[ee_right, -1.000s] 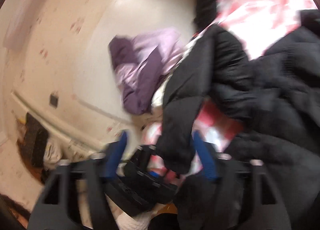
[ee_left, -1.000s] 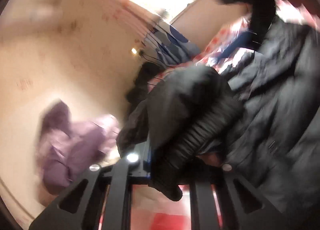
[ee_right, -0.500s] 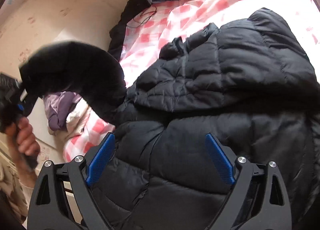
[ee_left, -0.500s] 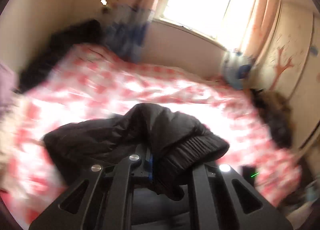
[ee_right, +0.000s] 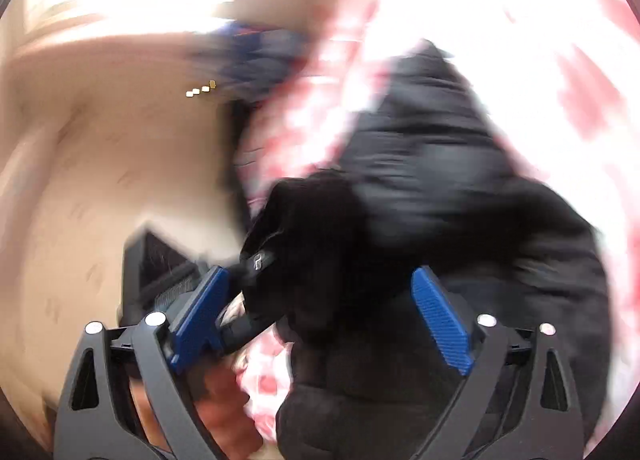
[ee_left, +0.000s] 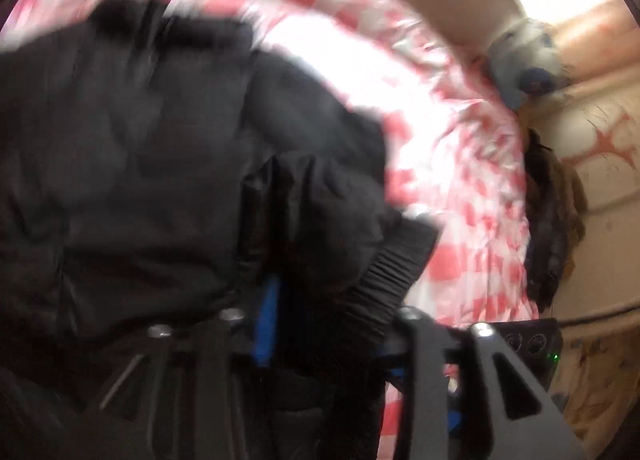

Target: Fold large clothes

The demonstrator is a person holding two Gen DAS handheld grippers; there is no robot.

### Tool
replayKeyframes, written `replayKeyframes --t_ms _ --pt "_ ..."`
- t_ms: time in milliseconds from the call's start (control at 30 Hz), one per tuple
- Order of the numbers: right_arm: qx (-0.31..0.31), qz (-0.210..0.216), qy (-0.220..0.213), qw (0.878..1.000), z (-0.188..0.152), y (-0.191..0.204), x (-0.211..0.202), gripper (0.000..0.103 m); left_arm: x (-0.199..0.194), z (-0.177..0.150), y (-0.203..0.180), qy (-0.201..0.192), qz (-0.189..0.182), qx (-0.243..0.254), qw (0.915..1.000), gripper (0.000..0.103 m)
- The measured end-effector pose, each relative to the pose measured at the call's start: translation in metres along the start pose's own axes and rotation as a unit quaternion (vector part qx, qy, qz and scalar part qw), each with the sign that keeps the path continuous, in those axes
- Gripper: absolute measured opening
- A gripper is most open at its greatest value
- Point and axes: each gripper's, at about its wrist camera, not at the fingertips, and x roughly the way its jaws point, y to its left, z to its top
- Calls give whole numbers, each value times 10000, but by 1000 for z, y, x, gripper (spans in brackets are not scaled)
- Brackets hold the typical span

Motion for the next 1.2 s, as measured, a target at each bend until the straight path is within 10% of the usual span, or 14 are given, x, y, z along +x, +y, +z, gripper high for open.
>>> replayKeyframes --t_ms 100,467,533,600,700,933,1033,1200 --pt "609 651 245 9957 6 -22 5 91 11 -21 8 149 122 199 9996 55" --pt "-273 278 422 9983 0 0 35 91 -115 -74 44 -1111 -119 710 9912 89" --pt "-746 129 380 9964 -4 8 45 73 -134 -79 69 -1454 -203 575 9875 92" --pt "-1242 -248 326 9914 -12 18 52 21 -151 -80 98 -1742 -287 462 9832 92" --pt "-2514 -878 59 9639 -35 63 53 12 -165 -73 129 -2140 -210 224 9764 92" --pt "-4929 -1488 -867 8529 -53 202 60 12 -227 -37 151 -3476 -388 242 9365 96" --pt "-4556 -1778 -913 8675 -10 192 70 12 -230 -9 157 -3700 -300 280 9281 96" --pt "-3510 -2596 -243 8993 44 97 99 12 -187 25 197 -3166 -111 -99 9485 96"
